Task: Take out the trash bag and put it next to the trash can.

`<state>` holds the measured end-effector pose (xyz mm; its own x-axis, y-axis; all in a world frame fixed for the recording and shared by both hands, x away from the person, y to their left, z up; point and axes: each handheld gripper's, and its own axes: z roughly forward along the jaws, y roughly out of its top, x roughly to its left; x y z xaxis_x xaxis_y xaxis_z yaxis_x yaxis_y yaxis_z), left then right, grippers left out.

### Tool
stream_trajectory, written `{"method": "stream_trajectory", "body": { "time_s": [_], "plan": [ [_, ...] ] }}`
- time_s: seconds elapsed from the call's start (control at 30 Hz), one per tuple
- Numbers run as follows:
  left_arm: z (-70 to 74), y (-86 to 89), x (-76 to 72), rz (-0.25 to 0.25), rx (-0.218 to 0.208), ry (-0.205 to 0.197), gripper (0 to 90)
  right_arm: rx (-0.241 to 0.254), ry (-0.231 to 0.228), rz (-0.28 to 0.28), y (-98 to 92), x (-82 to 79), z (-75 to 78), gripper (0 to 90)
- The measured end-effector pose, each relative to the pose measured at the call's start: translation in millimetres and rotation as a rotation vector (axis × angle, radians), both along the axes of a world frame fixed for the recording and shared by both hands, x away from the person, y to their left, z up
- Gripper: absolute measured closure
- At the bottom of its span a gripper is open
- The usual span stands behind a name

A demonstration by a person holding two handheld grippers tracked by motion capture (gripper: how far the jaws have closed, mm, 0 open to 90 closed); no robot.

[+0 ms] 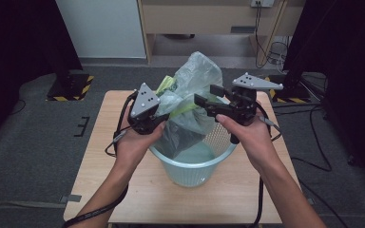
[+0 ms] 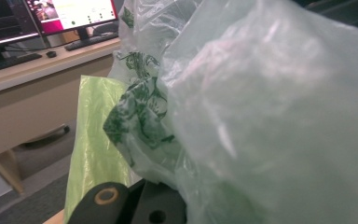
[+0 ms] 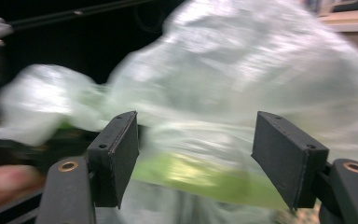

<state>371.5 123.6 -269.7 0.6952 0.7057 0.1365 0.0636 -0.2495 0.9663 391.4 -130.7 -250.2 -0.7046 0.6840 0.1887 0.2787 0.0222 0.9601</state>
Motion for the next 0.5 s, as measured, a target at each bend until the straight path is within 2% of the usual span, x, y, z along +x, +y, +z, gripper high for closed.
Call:
{"method": "stream_trajectory", "body": {
  "time_s": [0.1,0.23,0.37,0.5],
  "plan": [
    [0.9,3.1,-0.6,-0.023,-0.029,0.003,86.2,0.005,0.024,0.002,0.8,6.4,-4.2,30.6],
    [2.3,5.5,-2.5,-0.061,-0.060,0.000,86.2,0.008,0.052,0.050,10.5,11.2,-9.9,32.1],
    [4.5,9.9,-4.4,-0.107,-0.098,0.005,86.1,0.014,0.056,0.109,17.5,14.0,-14.4,44.6],
    [5.4,12.5,-4.1,-0.145,-0.135,0.027,86.1,0.000,0.063,0.157,24.0,14.9,-17.8,48.2]
  ]
}}
